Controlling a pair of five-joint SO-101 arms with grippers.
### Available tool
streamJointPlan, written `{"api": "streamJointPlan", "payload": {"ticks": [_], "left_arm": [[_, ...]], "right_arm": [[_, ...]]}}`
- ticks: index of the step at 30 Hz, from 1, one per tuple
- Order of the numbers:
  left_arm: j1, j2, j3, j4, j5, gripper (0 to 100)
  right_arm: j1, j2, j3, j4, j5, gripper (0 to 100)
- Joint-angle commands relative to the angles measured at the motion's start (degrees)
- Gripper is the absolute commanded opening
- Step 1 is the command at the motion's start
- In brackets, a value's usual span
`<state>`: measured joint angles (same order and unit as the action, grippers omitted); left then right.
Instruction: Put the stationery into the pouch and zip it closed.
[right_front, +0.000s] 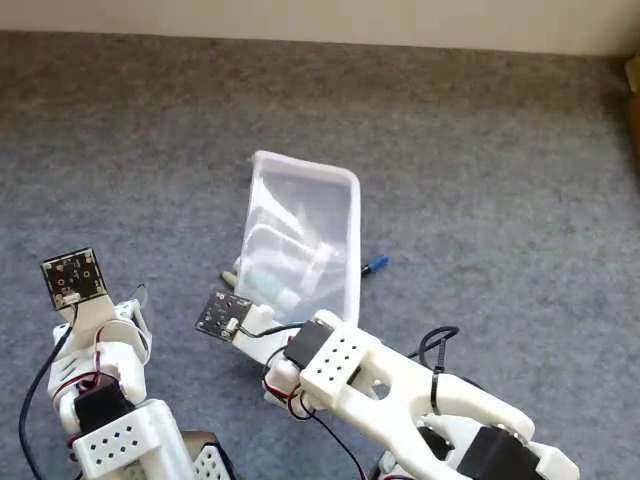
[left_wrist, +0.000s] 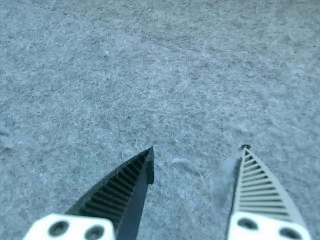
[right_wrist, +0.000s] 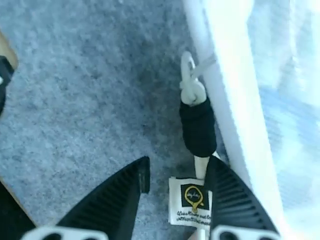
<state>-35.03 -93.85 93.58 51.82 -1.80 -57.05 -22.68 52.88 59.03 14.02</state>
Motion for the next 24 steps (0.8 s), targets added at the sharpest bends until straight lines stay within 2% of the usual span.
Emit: {"api": "streamJointPlan", "payload": {"ticks": [1, 5, 10, 24], "left_arm": [[-0.75, -0.75, -0.75, -1.23, 0.26, 26], [-0.75, -0.75, -0.75, -1.23, 0.26, 26], [-0.75, -0.75, -0.66, -1.23, 0.26, 26], [-0.66, -0.75, -0.66, -1.23, 0.26, 26]], "right_arm": [[1.45, -0.13, -3.56, -0.84, -0.35, 18.2], [1.36, 0.48, -5.05, -1.36, -0.35, 18.2], [1.36, 0.48, -4.09, -8.75, -0.26, 18.2], [-0.92, 0.66, 0.48, -12.79, -0.26, 18.0]]}}
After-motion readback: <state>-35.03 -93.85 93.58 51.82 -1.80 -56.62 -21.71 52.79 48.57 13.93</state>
